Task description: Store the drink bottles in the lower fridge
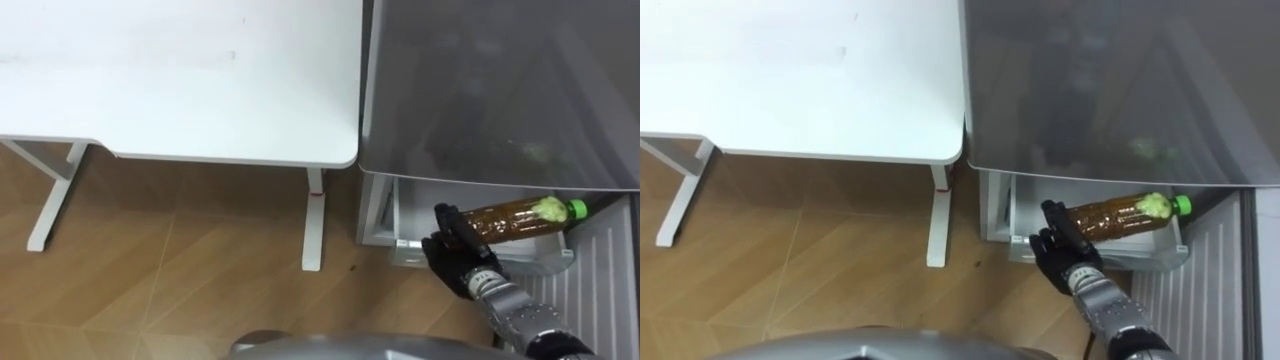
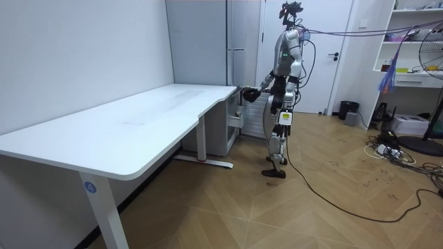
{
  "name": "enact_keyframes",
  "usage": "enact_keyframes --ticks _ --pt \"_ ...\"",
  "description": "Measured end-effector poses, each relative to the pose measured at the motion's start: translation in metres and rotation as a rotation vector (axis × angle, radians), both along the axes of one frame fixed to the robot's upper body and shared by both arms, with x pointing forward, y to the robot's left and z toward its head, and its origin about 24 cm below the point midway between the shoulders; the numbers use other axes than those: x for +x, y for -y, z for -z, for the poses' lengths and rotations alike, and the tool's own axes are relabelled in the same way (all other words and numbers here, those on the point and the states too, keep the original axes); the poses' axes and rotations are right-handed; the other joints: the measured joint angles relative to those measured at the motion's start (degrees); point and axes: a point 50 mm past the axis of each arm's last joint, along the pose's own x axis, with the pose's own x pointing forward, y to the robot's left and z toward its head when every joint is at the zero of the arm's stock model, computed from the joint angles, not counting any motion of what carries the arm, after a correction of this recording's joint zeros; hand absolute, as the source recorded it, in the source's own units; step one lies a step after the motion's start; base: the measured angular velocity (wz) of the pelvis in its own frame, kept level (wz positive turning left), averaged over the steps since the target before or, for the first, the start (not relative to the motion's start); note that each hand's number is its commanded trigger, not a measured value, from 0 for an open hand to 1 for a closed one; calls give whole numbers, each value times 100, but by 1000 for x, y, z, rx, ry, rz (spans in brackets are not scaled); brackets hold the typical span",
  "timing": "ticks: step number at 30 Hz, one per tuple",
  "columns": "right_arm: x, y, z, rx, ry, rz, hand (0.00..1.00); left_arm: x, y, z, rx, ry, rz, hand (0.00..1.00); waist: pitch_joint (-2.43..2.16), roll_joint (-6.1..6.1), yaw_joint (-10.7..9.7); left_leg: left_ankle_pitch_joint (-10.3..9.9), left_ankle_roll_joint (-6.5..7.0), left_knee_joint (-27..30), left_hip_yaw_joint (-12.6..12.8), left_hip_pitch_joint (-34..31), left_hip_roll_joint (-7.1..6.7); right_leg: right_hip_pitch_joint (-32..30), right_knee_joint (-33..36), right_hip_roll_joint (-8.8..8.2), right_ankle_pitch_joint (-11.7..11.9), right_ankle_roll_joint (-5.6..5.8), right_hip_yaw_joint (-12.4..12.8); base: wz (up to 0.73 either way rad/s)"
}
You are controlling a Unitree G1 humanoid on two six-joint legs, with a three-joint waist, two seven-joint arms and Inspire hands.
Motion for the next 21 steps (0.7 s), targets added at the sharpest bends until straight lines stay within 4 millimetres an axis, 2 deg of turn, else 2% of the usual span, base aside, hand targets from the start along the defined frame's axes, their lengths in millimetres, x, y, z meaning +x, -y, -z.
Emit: enact_keyframes --ticks 8,11,14,21 --pt "8 7 -5 -18 26 6 0 3 -4 -1 12 12 -21 0 -13 3 -3 0 0 0 -20 -4 -2 8 -2 1 0 0 -9 0" --pt "13 11 -8 -31 50 4 0 3 -4 -1 12 13 -22 0 -37 -1 2 0 0 0 -15 3 -2 13 0 4 0 0 30 0" --pt "19 14 -12 -41 69 2 0 3 -4 -1 13 13 -22 0 -40 -8 3 0 0 1 -13 4 -1 14 1 7 1 -1 39 0" --pt "21 14 -13 -46 74 1 0 3 -4 -1 14 13 -22 0 -38 -10 8 0 0 -2 -14 0 -1 13 0 8 1 -1 46 0"
